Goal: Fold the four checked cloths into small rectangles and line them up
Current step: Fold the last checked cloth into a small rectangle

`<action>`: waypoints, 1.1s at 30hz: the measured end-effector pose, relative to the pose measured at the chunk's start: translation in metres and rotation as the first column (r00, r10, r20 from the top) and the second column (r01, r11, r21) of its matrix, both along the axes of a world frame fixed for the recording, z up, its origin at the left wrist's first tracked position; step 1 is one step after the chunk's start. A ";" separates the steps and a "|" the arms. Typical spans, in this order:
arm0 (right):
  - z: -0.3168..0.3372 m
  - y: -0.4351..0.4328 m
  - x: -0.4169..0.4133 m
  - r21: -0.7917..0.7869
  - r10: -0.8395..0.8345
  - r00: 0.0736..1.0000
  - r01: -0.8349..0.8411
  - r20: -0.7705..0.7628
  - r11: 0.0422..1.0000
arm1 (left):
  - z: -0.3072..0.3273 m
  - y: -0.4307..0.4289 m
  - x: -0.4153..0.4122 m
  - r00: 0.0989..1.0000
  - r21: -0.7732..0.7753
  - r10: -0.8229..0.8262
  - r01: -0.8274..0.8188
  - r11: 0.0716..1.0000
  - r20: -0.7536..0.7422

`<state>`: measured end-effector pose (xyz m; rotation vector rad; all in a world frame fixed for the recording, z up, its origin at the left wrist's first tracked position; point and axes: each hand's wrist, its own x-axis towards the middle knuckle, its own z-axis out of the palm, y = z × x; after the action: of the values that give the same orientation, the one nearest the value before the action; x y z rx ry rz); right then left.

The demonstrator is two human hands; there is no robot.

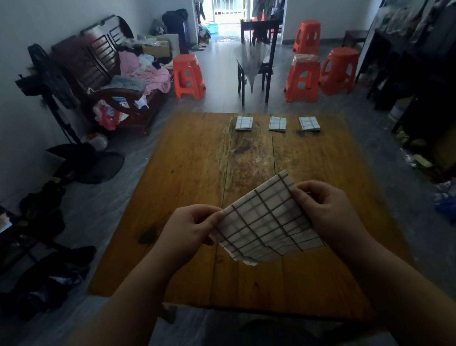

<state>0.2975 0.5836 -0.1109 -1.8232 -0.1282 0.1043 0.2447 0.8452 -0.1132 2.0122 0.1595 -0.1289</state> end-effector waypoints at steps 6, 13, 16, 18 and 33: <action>-0.001 0.009 -0.001 -0.029 0.015 1.000 -0.015 -0.001 0.999 | -0.004 0.009 -0.007 0.996 -0.071 0.083 -0.085 0.994 -0.027; 0.001 0.020 -0.007 -0.052 0.039 0.999 -0.039 0.002 0.998 | 0.000 0.022 -0.011 0.999 0.011 0.030 -0.029 1.000 -0.028; 0.005 0.026 -0.010 -0.066 0.079 0.996 -0.077 0.029 0.995 | 0.018 0.014 0.001 0.998 0.054 -0.063 0.063 0.997 -0.002; 0.007 0.031 -0.012 -0.081 0.110 0.992 -0.106 0.053 0.991 | 0.033 0.000 0.012 0.990 0.107 -0.123 0.117 0.987 0.061; -0.004 0.022 -0.011 -0.229 0.164 0.972 -0.123 0.167 0.965 | 0.046 -0.048 0.038 0.968 0.102 -0.025 0.000 0.995 0.250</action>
<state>0.2864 0.6056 -0.1149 -2.0402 -0.3947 0.0526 0.2823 0.7974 -0.0676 2.1104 -0.0086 0.1287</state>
